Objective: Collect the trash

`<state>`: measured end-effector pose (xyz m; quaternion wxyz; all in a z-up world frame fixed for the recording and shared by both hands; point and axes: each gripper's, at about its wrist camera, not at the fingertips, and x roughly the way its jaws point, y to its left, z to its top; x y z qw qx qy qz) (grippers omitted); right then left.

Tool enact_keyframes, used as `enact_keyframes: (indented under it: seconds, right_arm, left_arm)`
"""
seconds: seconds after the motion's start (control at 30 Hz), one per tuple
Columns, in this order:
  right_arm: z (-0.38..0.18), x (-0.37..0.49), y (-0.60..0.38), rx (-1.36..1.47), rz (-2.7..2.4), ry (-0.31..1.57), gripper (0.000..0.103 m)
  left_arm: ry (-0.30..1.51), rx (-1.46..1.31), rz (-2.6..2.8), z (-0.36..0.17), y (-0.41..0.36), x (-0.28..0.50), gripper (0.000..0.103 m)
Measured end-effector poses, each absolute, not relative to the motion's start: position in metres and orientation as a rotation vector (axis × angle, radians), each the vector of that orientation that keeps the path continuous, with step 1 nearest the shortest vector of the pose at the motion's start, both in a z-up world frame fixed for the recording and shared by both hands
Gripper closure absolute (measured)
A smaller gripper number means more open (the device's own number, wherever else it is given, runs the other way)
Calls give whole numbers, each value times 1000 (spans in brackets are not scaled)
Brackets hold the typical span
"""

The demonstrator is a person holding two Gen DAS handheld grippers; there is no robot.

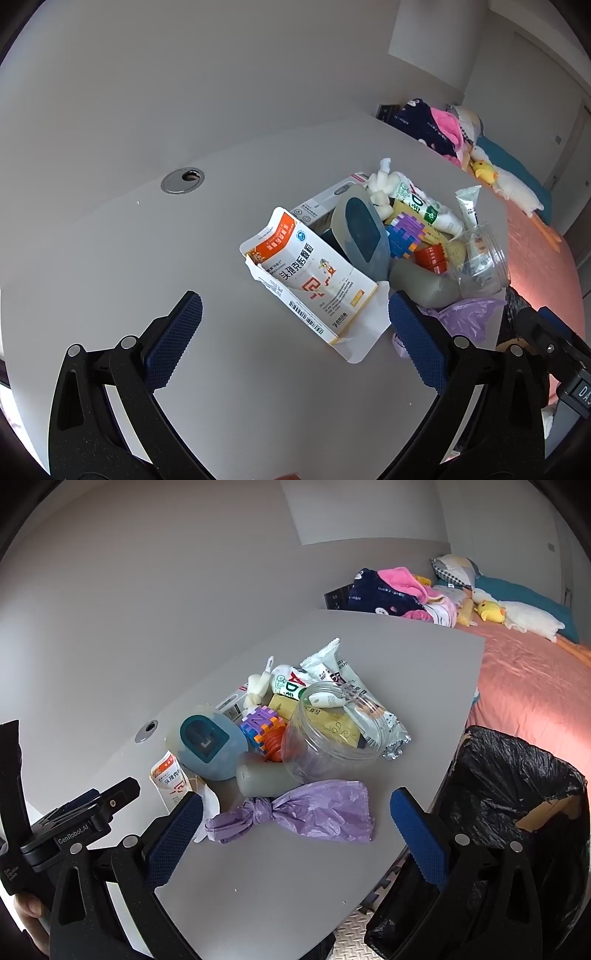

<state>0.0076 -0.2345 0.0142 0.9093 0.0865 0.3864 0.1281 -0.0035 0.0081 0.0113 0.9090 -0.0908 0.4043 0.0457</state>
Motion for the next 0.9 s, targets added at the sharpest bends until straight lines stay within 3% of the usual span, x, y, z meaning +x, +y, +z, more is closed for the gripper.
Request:
enact_keyframes:
  seconds: [0.9]
  right_arm:
    - [14,6,-234,183,273,802,2]
  left_arm:
    - [835,-182,94,15,9,-6,6]
